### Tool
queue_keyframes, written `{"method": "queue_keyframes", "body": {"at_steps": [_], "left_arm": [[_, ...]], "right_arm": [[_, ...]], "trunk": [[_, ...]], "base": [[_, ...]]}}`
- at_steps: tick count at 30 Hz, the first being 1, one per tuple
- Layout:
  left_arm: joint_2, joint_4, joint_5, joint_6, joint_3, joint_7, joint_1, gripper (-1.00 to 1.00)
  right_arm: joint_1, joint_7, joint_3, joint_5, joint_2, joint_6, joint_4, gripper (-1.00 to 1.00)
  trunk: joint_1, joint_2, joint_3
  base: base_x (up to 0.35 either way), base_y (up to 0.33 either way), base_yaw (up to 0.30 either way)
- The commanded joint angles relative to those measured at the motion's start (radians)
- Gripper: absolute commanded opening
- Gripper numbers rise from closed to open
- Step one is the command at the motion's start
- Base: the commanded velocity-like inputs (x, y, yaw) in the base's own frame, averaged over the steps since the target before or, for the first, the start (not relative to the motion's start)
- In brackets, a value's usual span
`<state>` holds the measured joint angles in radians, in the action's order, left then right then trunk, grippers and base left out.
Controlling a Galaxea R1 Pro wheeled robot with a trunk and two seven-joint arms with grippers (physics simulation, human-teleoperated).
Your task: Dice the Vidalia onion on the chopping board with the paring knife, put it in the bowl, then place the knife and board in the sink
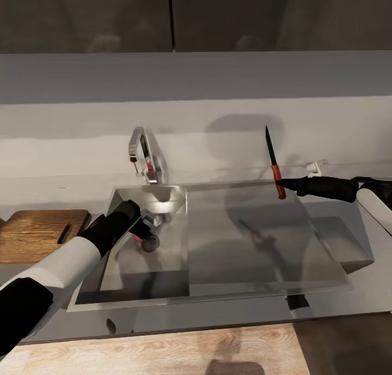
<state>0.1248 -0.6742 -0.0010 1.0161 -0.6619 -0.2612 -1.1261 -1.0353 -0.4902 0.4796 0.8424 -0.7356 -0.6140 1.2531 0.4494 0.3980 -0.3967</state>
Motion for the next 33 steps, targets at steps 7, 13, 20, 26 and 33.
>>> {"method": "queue_keyframes", "body": {"at_steps": [7,13,20,26,33], "left_arm": [[0.001,-0.001,0.000,0.002,-0.005,-0.003,-0.001,-1.00],[0.000,-0.002,0.000,0.002,-0.004,-0.003,-0.001,-1.00],[0.000,-0.008,0.000,0.002,-0.004,-0.002,-0.001,-1.00],[0.011,-0.056,0.000,0.004,-0.005,-0.001,-0.001,-1.00],[0.019,-0.063,0.000,0.004,-0.004,-0.001,-0.001,-1.00]], "right_arm": [[-0.002,0.001,0.002,0.006,-0.001,-0.004,0.000,-1.00],[-0.002,0.001,0.002,0.006,-0.001,-0.004,0.000,-1.00],[-0.002,0.001,0.002,0.006,-0.001,-0.004,-0.001,-1.00],[-0.002,0.001,0.002,0.006,-0.001,-0.004,-0.001,-1.00],[-0.002,0.001,0.002,0.006,-0.001,-0.004,-0.001,-1.00]], "trunk": [[0.001,0.002,-0.002],[0.001,0.002,-0.001],[0.001,0.002,0.006],[0.001,0.002,0.015],[0.001,0.002,0.026]], "base": [[0.000,0.000,0.000],[0.000,0.000,0.000],[0.000,0.000,0.000],[0.000,0.000,0.000],[0.000,0.000,0.000]]}}
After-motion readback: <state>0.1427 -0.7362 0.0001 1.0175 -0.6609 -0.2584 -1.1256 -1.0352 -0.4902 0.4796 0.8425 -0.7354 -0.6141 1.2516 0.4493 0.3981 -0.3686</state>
